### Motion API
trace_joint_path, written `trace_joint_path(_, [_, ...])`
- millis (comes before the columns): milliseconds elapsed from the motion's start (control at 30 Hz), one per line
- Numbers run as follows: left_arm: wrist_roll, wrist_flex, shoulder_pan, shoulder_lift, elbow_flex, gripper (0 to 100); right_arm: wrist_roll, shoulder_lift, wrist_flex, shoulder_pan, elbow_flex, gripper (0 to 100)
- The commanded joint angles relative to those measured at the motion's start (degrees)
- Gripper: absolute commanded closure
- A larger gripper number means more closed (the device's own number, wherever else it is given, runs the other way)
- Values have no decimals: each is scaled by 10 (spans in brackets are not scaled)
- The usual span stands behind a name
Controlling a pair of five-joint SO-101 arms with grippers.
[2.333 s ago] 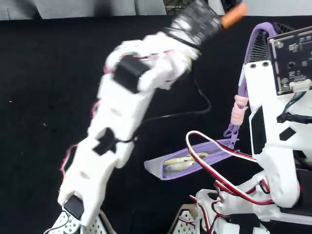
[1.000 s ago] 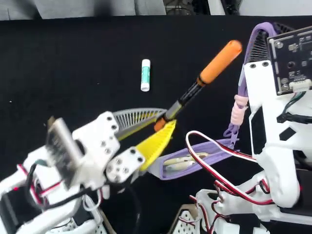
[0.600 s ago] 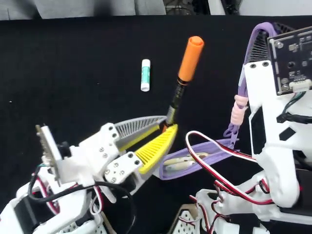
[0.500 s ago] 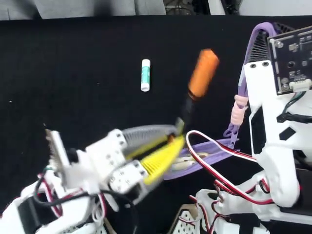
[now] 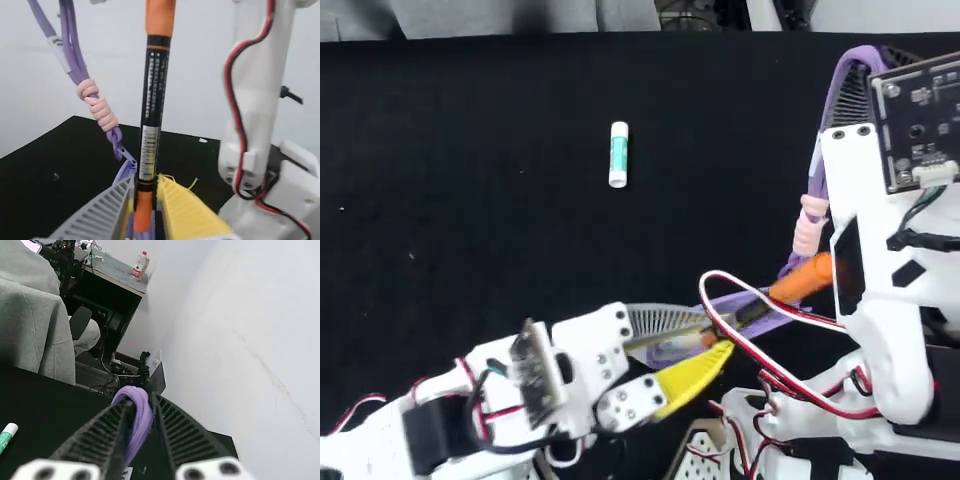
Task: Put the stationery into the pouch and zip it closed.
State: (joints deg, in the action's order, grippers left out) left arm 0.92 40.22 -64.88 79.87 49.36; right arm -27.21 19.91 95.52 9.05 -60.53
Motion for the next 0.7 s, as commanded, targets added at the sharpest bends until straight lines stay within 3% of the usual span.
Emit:
trace_joint_path(0, [7,-72,36,1,41,971,-4,-3,0,-7,-15,985])
trace_joint_path(200, [7,-135,73,1,111,971,-4,-3,0,-7,-15,985])
trace_joint_path(467, [7,-132,102,1,124,967,-5,-3,0,-7,-15,985])
trace_joint_path(667, [4,-42,97,0,75,812,-7,-3,0,-7,-15,985])
